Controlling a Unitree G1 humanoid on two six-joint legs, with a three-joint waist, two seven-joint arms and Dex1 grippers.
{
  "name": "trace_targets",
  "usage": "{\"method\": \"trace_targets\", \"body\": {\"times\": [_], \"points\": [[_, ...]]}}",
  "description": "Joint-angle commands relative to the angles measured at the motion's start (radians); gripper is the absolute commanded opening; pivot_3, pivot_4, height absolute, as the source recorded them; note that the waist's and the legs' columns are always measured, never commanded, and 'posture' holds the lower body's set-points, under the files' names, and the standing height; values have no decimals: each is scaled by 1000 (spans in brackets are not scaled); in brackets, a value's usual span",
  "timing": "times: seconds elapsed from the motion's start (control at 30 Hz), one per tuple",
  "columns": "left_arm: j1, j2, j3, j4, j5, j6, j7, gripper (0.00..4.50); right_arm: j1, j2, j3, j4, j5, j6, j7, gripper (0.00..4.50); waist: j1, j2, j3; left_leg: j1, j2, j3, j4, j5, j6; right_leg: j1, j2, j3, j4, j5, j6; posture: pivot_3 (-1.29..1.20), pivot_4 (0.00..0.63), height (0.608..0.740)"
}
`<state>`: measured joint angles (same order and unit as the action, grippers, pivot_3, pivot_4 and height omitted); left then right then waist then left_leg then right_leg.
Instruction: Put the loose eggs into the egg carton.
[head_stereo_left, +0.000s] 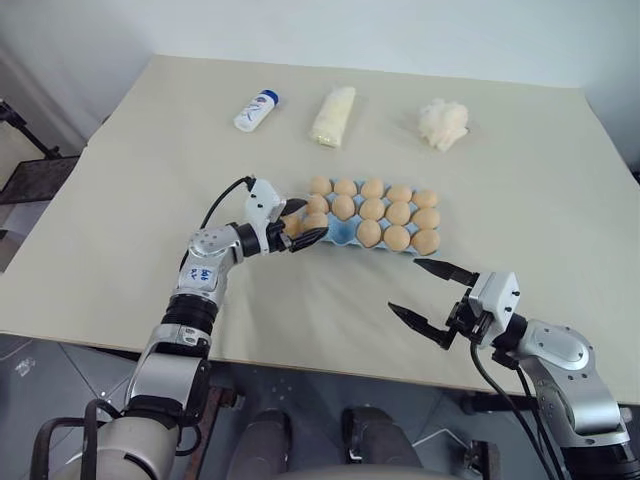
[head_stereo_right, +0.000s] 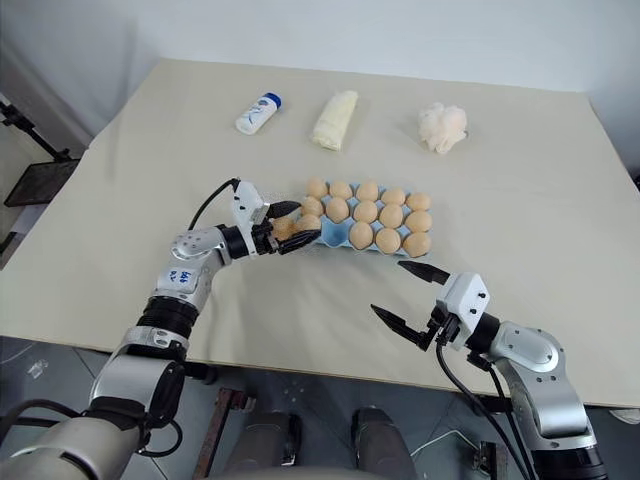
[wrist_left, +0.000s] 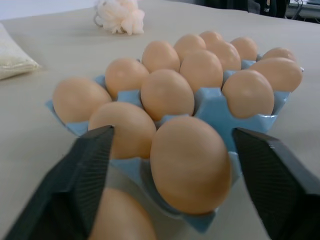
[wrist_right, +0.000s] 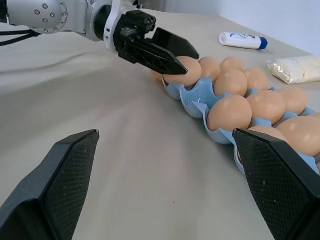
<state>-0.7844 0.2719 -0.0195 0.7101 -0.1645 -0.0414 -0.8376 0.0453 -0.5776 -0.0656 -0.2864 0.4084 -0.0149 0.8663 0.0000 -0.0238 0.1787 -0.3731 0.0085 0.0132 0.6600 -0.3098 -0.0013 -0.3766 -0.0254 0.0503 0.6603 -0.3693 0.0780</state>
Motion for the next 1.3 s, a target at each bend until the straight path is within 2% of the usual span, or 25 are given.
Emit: {"method": "trace_targets", "body": {"times": [0.03,0.07,0.13,0.23,0.4,0.5,0.73,0.9,1.0,1.13,1.27,1.3], "points": [[-25,-13,-12,1,14,7,4,2624,-7,6,-18,-33,14,-11,-3,4500,-1,0,0,0,0,0,0,0,0,0,0,0,0,0,0,0,150,740],[-26,-15,-11,3,16,6,6,2197,-7,6,-18,-33,14,-11,-2,4500,-1,0,0,0,0,0,0,0,0,0,0,0,0,0,0,0,150,740],[-29,-18,-11,8,22,6,5,1701,-9,6,-17,-32,14,-11,-2,4500,-1,0,0,0,0,0,0,0,0,0,0,0,0,0,0,0,150,740],[-34,-18,-6,1,22,11,5,1304,-16,8,-13,-37,12,-6,-7,4500,-3,0,0,0,0,0,0,0,0,0,0,0,0,0,0,0,150,740],[-37,-38,34,-54,-53,10,-45,1189,-20,9,-9,-40,11,-2,-11,4500,-2,0,0,0,0,0,0,0,0,0,0,0,1,0,0,0,150,740],[-37,-62,13,-96,-73,28,-89,1189,-23,9,-9,-40,11,1,-12,4500,-2,0,0,0,0,0,0,0,0,0,0,0,0,0,0,0,150,740],[-66,-107,-24,-19,-24,16,-76,1189,-29,14,-7,-49,8,10,-21,4500,-2,0,0,0,0,0,1,0,0,0,0,0,0,0,0,0,150,740],[-90,-106,-11,13,-17,-5,-49,2887,-25,17,-8,-53,7,10,-27,4500,-4,0,1,0,0,0,1,0,0,0,0,0,0,0,0,0,150,740],[-74,-69,19,-36,-51,-20,-84,3837,-19,17,-7,-56,8,9,-27,4500,-5,0,1,0,0,0,1,0,0,0,0,0,0,0,0,0,150,740],[-14,27,78,-136,-119,-10,-165,3837,-15,10,-5,-54,14,11,-13,4500,-11,0,2,0,0,0,0,0,0,0,0,0,1,0,0,0,150,740],[98,164,124,-250,-163,12,-244,3837,-20,2,-5,-40,20,9,15,4500,-20,1,2,0,0,0,0,0,0,0,0,0,0,0,0,0,150,740],[128,201,140,-268,-171,31,-254,4011,-22,1,-6,-34,21,6,22,4500,-21,1,2,0,0,0,0,0,0,0,0,0,1,0,0,0,150,740]]}}
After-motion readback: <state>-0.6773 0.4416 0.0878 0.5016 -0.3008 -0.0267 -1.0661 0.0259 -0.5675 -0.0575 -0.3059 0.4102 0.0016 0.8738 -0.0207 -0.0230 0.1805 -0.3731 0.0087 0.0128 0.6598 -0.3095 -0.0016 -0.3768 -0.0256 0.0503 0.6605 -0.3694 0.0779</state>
